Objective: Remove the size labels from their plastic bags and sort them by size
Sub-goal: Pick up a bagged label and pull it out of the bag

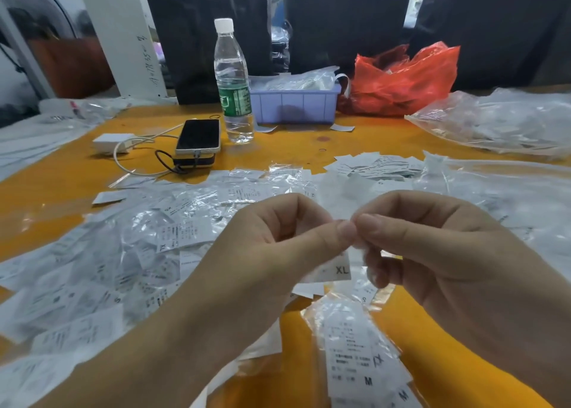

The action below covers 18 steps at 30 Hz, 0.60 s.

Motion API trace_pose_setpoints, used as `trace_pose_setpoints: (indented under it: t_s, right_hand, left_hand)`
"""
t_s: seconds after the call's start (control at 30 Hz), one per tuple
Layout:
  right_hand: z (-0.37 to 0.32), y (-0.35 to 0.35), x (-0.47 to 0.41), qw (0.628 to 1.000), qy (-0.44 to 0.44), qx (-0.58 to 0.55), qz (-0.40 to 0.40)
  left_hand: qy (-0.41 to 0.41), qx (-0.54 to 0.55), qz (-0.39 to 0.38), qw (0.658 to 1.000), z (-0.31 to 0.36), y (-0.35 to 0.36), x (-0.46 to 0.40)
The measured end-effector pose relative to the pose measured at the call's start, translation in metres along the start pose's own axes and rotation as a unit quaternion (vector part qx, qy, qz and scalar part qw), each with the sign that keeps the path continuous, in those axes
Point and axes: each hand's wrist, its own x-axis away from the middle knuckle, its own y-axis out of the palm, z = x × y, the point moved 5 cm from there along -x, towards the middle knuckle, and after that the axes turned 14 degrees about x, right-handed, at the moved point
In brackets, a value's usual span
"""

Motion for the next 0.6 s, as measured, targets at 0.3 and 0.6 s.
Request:
trace_pose_setpoints:
  t_s: [0.3,0.6]
  right_hand:
    - [0.002,-0.001,-0.002,0.999,-0.001,0.035,-0.017]
    - [0.003,0.008,0.000,0.999,-0.005,0.011,-0.045]
  left_hand:
    - [0.008,0.015,-0.005,1.000,0.002,0.001,0.001]
    - [0.027,-0.026,0.004,0.999,0.004,-0.006,0.001]
